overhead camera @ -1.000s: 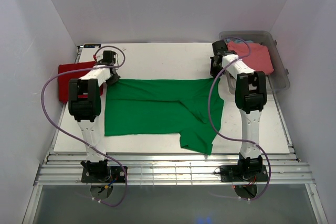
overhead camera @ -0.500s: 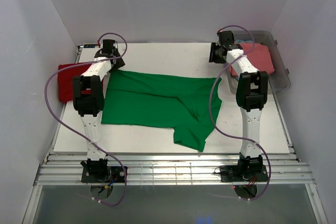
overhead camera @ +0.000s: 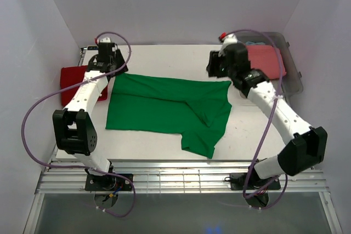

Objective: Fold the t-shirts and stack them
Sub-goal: Fold the tshirt

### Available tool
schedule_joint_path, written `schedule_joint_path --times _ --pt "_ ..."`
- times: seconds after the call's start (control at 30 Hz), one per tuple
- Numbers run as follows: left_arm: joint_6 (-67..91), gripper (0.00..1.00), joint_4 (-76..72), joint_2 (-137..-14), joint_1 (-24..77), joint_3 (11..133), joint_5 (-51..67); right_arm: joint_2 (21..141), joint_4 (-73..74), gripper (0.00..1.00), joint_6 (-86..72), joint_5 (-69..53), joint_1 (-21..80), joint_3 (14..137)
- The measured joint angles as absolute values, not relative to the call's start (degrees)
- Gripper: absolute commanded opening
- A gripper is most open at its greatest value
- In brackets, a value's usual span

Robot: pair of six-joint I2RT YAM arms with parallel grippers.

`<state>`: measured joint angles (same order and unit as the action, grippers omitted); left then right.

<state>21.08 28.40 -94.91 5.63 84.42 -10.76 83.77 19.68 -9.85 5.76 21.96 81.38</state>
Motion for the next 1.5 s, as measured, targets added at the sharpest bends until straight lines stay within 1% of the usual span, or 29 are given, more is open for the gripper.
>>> schedule_joint_path --times 0.1,0.2,0.3,0.43,0.53,0.77,1.03,1.5 --pt "21.87 0.68 34.09 -96.4 5.43 77.23 -13.1 80.29 22.83 0.53 -12.97 7.9 31.66 71.79" --pt "23.16 0.69 39.53 -98.7 5.3 68.99 -14.74 78.04 28.14 0.54 -17.72 10.24 37.1 63.31" --pt "24.49 0.69 44.16 -98.52 5.26 62.89 -15.84 72.47 33.58 0.54 -22.9 12.27 41.34 56.55" --pt "26.0 0.69 46.26 -96.14 5.26 59.86 -16.84 63.77 37.87 0.54 -29.85 14.94 46.48 53.1" --pt "26.81 0.69 46.46 -92.97 5.26 57.91 -17.63 60.01 39.38 0.54 -34.46 16.34 50.17 51.13" --pt "27.53 0.7 46.17 -88.51 5.26 53.36 -19.59 60.64 41.25 0.54 -43.18 17.23 58.0 44.99" --pt "27.49 0.7 44.47 -88.29 5.04 50.72 -20.43 62.33 41.43 0.54 -48.38 18.11 60.47 43.62" --pt "26.79 0.69 42.41 -90.3 3.77 51.42 -20.14 62.37 42.09 0.54 -55.4 18.9 61.58 38.37"
